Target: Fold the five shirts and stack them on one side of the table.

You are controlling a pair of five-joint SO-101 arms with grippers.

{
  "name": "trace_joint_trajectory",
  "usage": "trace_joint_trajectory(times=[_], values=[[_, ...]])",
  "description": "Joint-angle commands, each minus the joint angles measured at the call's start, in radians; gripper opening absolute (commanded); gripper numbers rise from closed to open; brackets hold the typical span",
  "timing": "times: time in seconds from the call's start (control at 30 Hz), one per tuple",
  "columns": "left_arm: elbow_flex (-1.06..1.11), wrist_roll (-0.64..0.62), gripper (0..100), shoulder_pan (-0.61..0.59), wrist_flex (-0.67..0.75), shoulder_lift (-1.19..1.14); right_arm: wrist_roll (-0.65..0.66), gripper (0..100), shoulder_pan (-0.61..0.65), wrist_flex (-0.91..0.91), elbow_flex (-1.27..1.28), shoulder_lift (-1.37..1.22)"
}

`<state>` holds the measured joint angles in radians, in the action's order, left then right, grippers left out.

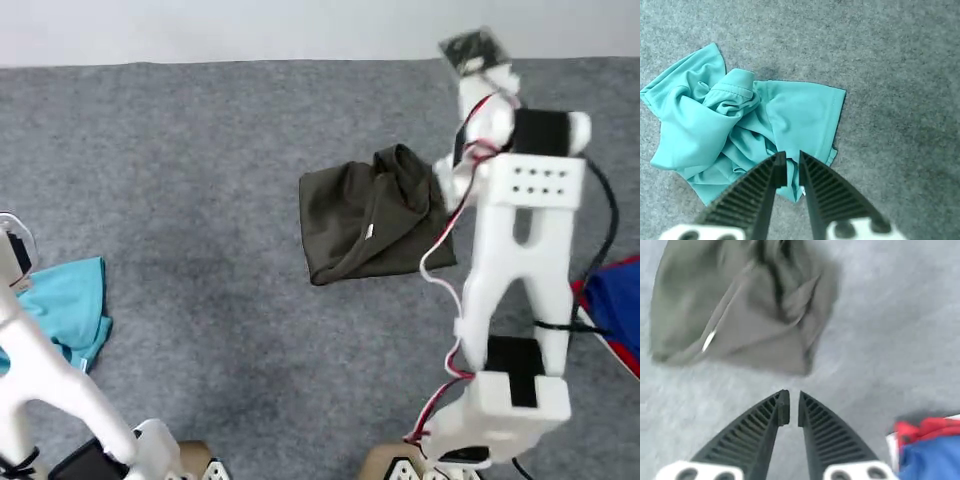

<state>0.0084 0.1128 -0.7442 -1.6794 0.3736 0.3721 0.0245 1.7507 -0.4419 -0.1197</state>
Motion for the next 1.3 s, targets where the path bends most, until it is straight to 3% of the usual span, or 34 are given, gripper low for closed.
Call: trace_joint_trajectory(times=[0.0, 0.27, 0.5, 0.83, 1.07, 1.27], values=[[-0.008, -0.006, 5, 0.006, 0.011, 0.034, -0.052, 3.2, 0.094, -0.062, 0.068, 0.038], [-0.010, -0.006, 5, 0.006, 0.005, 0.034, -0.064, 3.2, 0.306, -0.337, 0.064, -0.170], [-0.010, -0.005, 5, 0.006, -0.003, 0.034, -0.041, 3.5, 0.320, -0.473, 0.064, -0.312], [-0.010, -0.005, 5, 0.009, 0.003, 0.034, 0.072, 3.2, 0.107, -0.179, 0.063, -0.340], [-0.012, -0.008, 5, 0.098, -0.002, 0.034, 0.141, 3.2, -0.042, 0.008, 0.071, -0.326], [-0.012, -0.009, 5, 0.114, -0.002, 0.034, 0.163, 3.2, -0.107, 0.019, 0.048, -0.259]])
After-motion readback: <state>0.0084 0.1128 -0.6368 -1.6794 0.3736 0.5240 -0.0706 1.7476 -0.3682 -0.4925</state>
